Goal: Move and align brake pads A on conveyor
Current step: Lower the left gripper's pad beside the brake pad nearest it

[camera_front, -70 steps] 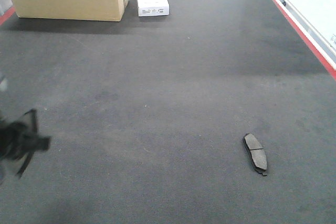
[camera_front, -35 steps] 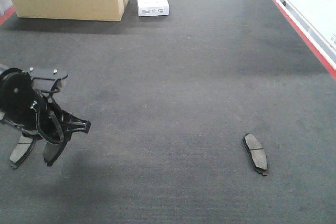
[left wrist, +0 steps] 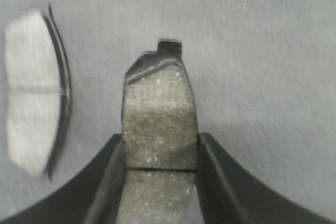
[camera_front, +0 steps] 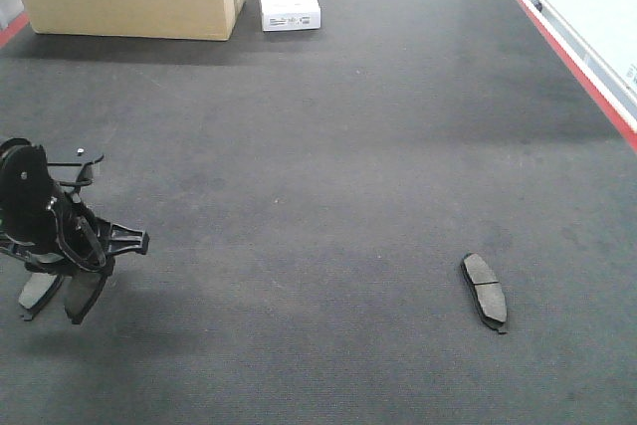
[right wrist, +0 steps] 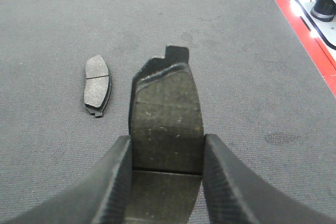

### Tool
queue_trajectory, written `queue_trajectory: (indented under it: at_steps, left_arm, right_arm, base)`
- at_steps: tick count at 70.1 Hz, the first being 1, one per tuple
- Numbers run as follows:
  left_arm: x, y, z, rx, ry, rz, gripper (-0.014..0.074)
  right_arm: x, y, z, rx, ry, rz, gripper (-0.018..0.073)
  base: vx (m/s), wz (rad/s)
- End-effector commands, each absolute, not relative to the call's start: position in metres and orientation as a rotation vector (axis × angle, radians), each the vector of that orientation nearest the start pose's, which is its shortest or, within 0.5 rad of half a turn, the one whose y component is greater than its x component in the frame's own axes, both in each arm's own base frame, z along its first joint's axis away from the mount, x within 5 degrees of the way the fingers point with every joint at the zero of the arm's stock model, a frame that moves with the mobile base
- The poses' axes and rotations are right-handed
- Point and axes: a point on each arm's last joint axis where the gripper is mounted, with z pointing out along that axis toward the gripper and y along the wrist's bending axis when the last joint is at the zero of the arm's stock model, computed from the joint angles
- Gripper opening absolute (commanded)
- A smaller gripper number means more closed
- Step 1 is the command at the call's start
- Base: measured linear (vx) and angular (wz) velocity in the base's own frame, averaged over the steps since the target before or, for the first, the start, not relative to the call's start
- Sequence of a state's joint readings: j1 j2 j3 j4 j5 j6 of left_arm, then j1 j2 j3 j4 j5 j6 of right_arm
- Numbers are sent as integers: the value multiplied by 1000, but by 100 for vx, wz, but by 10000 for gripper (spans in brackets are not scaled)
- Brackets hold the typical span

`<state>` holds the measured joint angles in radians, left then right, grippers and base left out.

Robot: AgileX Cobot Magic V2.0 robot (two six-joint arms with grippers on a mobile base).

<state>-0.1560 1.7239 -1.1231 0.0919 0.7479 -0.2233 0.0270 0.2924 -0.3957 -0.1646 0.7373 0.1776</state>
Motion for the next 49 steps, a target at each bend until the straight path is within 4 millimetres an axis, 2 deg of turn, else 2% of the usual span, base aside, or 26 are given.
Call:
queue_trajectory:
  at_steps: [1,12,36,49]
  left_arm:
    - [341,-48,222,-11,2746,9,-6]
    - [345,-48,208,-15,2801,18,-6]
    - [369,-53,214,-42,2826,3,-6]
    - [377,-54,202,-48,2927,35,-6]
  right_arm:
    - [66,-8,279,70,2002,-80,-7]
    - [66,-8,279,70,2002,-80,-7]
    - [66,-8,279,70,2002,-80,-7]
    - [66,-8,279,70,2002,-80,-7]
  base:
    - [0,0]
    - [0,0]
    - [0,0]
    - [0,0]
